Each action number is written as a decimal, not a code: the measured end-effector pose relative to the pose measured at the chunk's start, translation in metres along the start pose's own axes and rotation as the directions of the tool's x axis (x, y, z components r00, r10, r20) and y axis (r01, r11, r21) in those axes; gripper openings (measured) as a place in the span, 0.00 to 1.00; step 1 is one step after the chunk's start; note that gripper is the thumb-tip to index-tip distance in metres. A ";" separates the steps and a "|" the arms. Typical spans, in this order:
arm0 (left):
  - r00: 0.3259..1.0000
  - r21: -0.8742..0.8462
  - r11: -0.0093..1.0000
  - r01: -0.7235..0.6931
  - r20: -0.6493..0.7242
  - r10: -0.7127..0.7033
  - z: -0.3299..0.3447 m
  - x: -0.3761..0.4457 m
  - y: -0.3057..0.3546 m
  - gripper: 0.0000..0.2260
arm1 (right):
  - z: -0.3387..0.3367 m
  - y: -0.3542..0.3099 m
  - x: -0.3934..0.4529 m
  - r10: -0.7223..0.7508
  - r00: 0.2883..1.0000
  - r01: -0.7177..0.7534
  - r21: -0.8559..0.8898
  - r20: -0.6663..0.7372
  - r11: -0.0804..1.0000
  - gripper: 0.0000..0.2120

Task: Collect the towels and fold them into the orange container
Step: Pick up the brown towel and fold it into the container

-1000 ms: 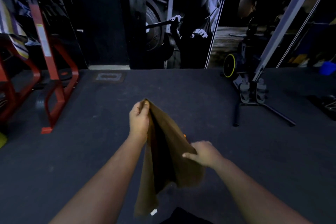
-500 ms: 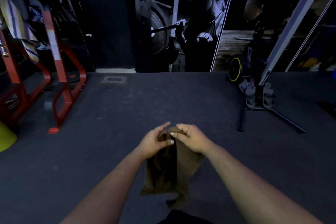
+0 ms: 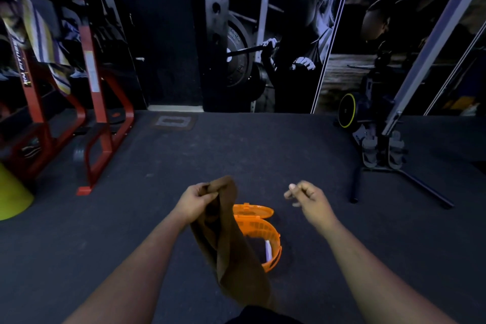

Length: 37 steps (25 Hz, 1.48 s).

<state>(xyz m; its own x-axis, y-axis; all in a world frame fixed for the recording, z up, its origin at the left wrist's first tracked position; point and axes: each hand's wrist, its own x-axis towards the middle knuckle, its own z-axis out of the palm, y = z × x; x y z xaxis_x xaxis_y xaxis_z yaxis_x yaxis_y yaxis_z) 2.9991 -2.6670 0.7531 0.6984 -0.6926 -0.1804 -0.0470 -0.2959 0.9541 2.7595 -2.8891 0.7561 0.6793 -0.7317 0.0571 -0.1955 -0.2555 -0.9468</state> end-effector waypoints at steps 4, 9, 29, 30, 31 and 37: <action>0.983 0.167 0.979 -0.119 0.159 0.092 0.019 0.001 0.009 0.05 | 0.026 -0.006 0.001 -0.053 0.968 0.116 -0.247 0.246 0.962 0.19; 0.908 0.415 0.849 -0.327 0.388 0.160 0.036 -0.002 0.021 0.08 | 0.042 -0.010 0.011 -0.176 0.860 0.390 -0.396 0.479 0.831 0.28; 0.990 -0.298 0.955 0.015 -0.130 -0.056 0.028 0.011 -0.002 0.09 | 0.032 -0.024 0.000 0.141 0.957 -0.256 0.511 0.253 0.820 0.10; 0.992 -0.342 0.940 -0.006 -0.122 -0.038 0.032 0.009 0.001 0.10 | 0.032 -0.026 -0.001 0.140 0.947 -0.278 0.519 0.289 0.808 0.10; 0.991 -0.384 0.923 -0.027 -0.129 -0.025 0.035 0.006 0.006 0.10 | 0.032 -0.028 -0.001 0.133 0.941 -0.288 0.524 0.312 0.802 0.11; 0.992 -0.488 0.867 -0.098 -0.114 0.048 0.051 0.007 0.016 0.10 | 0.040 -0.035 0.008 0.084 0.941 -0.243 0.485 0.327 0.840 0.13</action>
<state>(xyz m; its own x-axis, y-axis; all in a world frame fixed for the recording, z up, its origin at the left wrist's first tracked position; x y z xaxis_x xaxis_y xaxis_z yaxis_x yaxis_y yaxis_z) 2.9662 -2.7103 0.7551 0.7725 -0.6261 -0.1062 0.2393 0.1321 0.9619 2.8007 -2.8607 0.7772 0.8541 -0.5038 -0.1294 0.0131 0.2696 -0.9629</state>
